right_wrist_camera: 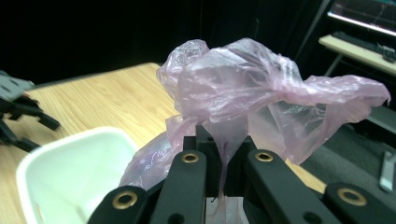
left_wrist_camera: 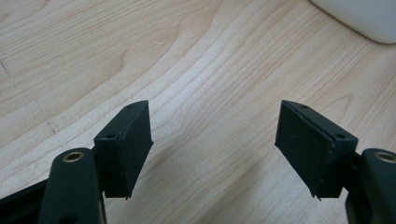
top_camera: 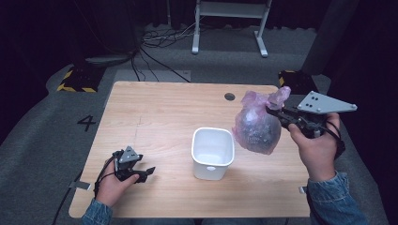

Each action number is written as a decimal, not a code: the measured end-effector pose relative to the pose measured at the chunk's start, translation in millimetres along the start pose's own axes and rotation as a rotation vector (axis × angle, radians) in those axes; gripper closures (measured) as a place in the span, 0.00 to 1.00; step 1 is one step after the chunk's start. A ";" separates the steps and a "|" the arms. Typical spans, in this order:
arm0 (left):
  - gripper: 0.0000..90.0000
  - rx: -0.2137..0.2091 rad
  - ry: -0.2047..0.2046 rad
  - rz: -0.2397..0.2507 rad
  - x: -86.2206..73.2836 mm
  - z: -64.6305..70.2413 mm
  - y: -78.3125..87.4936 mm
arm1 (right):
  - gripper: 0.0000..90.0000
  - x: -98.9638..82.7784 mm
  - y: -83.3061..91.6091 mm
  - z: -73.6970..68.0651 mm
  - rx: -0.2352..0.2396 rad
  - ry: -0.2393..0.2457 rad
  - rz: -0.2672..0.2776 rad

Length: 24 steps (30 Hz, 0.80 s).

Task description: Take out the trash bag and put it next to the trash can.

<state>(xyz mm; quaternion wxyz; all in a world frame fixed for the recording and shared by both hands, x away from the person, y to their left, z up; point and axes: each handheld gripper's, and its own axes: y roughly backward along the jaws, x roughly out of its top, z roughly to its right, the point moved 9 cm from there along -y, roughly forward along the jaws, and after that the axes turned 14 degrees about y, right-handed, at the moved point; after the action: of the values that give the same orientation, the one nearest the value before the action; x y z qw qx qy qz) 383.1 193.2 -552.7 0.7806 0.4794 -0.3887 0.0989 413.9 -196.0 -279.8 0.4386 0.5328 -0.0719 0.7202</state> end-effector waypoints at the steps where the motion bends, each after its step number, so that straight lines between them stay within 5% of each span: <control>1: 0.29 0.004 -0.005 0.001 -0.3 -1.1 0.5 | 0.98 -6.1 -0.9 0.9 -0.004 -0.004 -0.009; 10: 0.29 0.025 0.017 0.002 -7.1 -6.0 6.2 | 0.98 -57.5 -13.6 8.8 -0.001 -0.054 -0.070; 24: 0.31 0.061 0.049 0.050 -13.3 -13.9 21.3 | 0.98 -98.4 -47.2 -1.2 0.034 -0.064 -0.105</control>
<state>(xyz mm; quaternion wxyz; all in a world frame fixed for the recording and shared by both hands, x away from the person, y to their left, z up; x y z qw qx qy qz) 370.0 218.7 -551.1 0.7722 0.4905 -0.3782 0.1417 451.1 -221.4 -379.2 0.4641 0.5660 -0.0457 0.6798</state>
